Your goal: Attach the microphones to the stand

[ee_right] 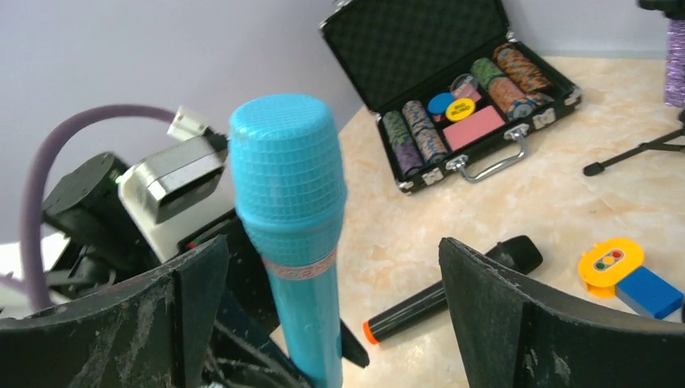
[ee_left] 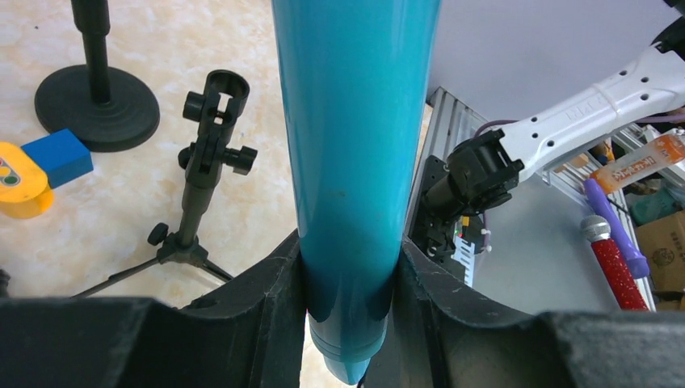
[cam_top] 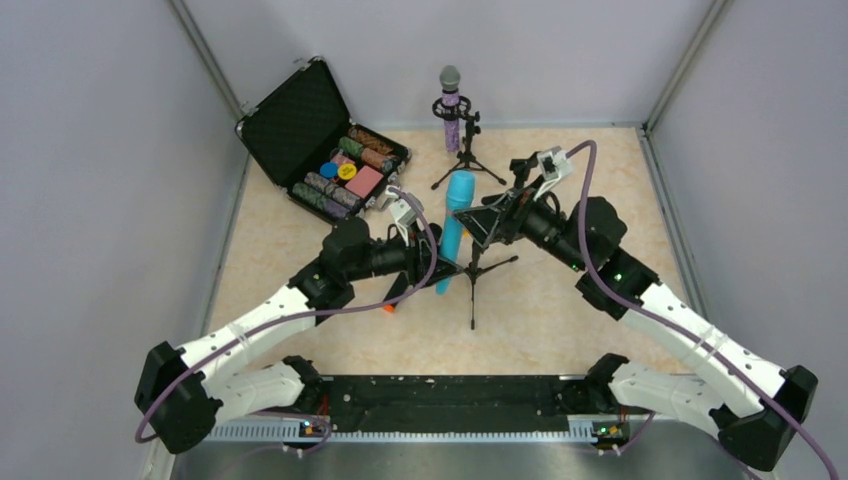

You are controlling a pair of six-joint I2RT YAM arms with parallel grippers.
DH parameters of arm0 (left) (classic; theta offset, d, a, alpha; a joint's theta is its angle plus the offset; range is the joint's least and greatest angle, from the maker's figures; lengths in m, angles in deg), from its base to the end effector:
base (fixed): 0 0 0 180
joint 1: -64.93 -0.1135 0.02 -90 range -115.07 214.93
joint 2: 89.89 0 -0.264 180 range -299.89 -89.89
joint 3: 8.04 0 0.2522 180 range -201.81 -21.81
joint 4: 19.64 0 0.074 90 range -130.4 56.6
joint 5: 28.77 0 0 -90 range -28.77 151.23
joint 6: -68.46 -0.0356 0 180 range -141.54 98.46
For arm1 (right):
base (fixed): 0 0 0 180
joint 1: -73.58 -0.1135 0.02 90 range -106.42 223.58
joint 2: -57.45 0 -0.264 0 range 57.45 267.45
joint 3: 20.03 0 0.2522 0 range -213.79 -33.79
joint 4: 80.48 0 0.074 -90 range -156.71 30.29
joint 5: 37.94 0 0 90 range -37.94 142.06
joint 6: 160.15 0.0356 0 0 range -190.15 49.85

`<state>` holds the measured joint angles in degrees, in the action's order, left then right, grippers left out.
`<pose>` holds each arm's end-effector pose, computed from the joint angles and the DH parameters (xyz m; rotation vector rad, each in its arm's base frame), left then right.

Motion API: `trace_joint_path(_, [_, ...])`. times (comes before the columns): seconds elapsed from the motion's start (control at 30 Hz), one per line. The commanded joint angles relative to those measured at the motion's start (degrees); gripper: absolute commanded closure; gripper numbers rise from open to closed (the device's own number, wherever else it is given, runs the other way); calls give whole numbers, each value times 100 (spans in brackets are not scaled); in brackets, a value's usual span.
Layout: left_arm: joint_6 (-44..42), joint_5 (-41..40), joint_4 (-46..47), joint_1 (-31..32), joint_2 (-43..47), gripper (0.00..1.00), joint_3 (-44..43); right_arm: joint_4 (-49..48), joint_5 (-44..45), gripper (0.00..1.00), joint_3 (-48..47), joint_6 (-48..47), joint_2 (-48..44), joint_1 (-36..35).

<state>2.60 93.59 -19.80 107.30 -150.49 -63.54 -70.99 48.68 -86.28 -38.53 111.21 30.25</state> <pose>0.1683 -0.1793 0.3115 0.7436 1.6750 -1.3161 0.1583 0.1522 0.3867 -0.2153 1.6061 1.0764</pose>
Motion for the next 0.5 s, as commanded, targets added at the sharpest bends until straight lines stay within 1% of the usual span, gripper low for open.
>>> trace_joint_path(0.0, [-97, -156, -21, -4, 146, 100, -89, -16, -1436, 1, 28, -272, -218, 278])
trace_joint_path(0.1, [-78, -58, -41, -4, 143, 100, -82, -174, -2233, 1, 98, -271, -201, 468])
trace_joint_path(0.27, [-60, 149, 25, -7, 153, 100, -81, -943, -3387, 2, 402, 338, -77, 838])
trace_joint_path(0.47, [150, 564, 382, -1, 66, 100, -59, -1870, -3848, 8, 628, 889, 287, 958])
